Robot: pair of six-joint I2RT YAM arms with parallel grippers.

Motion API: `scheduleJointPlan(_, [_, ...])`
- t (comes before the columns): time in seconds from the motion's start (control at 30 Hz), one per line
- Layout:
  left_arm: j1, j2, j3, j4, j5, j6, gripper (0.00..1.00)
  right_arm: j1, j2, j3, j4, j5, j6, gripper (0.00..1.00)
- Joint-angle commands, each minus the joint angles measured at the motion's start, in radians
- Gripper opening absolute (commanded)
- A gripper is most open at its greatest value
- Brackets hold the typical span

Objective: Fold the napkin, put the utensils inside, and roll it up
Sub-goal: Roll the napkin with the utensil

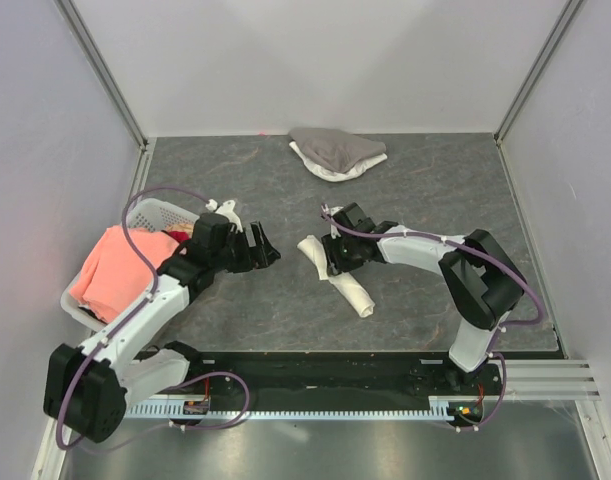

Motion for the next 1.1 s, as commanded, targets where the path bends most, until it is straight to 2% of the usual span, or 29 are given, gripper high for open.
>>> scheduleJointPlan(0.0, [0.005,-0.085,0.062,-0.054,-0.061,0.036,0.9,-0.051,0.051,-0.046,-0.067,0.117,0.014,0.46])
scheduleJointPlan(0.13, [0.004,-0.131,0.081,-0.088,-0.069,0.065,0.91,-0.053,0.042,-0.027,-0.064,0.108,0.011,0.5])
scheduleJointPlan(0.23, [0.006,-0.165,0.085,-0.099,-0.064,0.085,0.92,-0.054,0.002,-0.007,-0.066,0.099,0.009,0.59])
scheduleJointPlan(0.37, [0.008,-0.202,0.114,-0.105,-0.037,0.128,0.94,-0.056,-0.097,0.025,-0.066,0.062,-0.002,0.77])
scheduleJointPlan(0.5, [0.008,-0.211,0.185,-0.113,0.049,0.249,0.95,-0.068,-0.194,0.071,-0.066,-0.019,-0.005,0.88])
scheduleJointPlan(0.6, [0.008,-0.242,0.23,-0.126,0.057,0.304,0.96,-0.111,-0.28,0.065,-0.047,-0.051,0.01,0.94])
scheduleJointPlan(0.7, [0.006,-0.279,0.266,-0.142,0.042,0.341,0.97,-0.137,-0.419,0.001,0.009,0.026,0.012,0.97])
scheduleJointPlan(0.87, [0.005,-0.332,0.257,-0.137,0.014,0.367,0.98,-0.148,-0.675,-0.171,0.126,0.254,-0.012,0.98])
scheduleJointPlan(1.07, [0.005,-0.389,0.216,-0.128,-0.05,0.382,0.99,-0.148,-0.821,-0.296,0.166,0.372,-0.026,0.98])
